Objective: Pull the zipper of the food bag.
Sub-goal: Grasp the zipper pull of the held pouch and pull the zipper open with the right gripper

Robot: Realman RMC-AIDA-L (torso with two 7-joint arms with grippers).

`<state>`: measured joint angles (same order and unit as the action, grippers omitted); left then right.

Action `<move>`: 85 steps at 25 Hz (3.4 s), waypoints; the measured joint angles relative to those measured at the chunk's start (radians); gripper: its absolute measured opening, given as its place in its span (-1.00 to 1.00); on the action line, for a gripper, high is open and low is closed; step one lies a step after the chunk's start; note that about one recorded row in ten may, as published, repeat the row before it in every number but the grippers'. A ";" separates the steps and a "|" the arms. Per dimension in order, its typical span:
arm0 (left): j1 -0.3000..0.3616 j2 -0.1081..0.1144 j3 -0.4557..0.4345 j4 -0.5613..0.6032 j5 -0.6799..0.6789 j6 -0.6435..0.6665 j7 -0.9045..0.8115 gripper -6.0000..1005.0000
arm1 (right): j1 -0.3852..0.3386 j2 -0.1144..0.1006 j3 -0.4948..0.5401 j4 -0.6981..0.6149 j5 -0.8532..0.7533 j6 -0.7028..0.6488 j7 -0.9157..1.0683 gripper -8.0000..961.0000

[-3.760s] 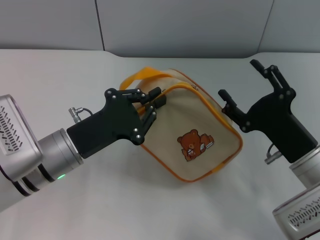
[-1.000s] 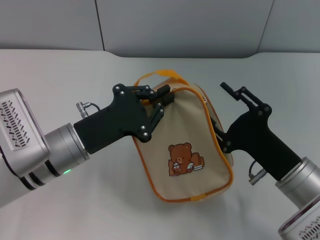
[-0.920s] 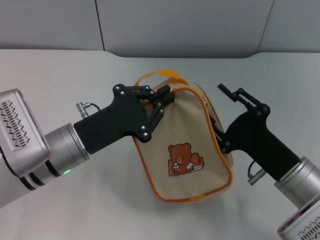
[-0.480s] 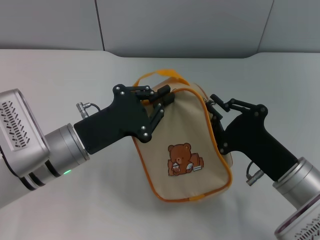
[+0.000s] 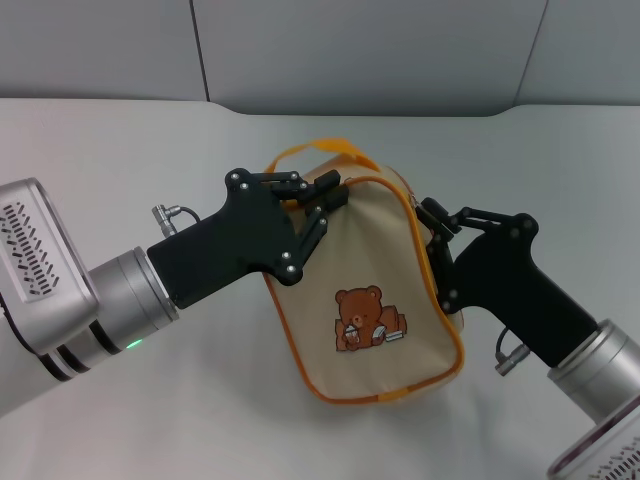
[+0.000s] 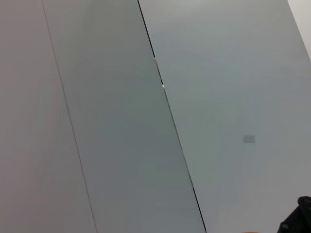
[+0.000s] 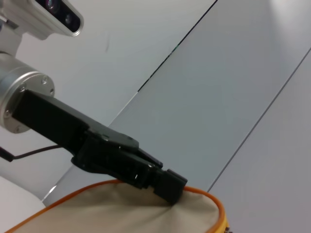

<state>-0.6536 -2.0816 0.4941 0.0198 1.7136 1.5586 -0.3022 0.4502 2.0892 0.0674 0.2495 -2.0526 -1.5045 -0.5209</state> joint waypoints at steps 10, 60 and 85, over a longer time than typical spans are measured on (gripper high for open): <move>0.000 0.000 -0.005 0.000 -0.003 -0.003 -0.001 -0.88 | -0.097 -0.001 -0.002 0.003 -0.027 -0.020 -0.039 -0.95; -0.056 0.000 0.038 0.009 0.001 -0.089 -0.093 -0.88 | -0.323 -0.005 -0.068 -0.041 -0.040 -0.089 -0.041 -0.85; -0.344 0.000 0.417 0.116 0.026 -0.416 -0.581 0.02 | -0.321 -0.005 -0.069 -0.059 -0.040 -0.103 -0.041 -0.80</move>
<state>-0.9975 -2.0815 0.9109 0.1356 1.7399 1.1426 -0.8829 0.1291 2.0842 -0.0012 0.1902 -2.0924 -1.6073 -0.5614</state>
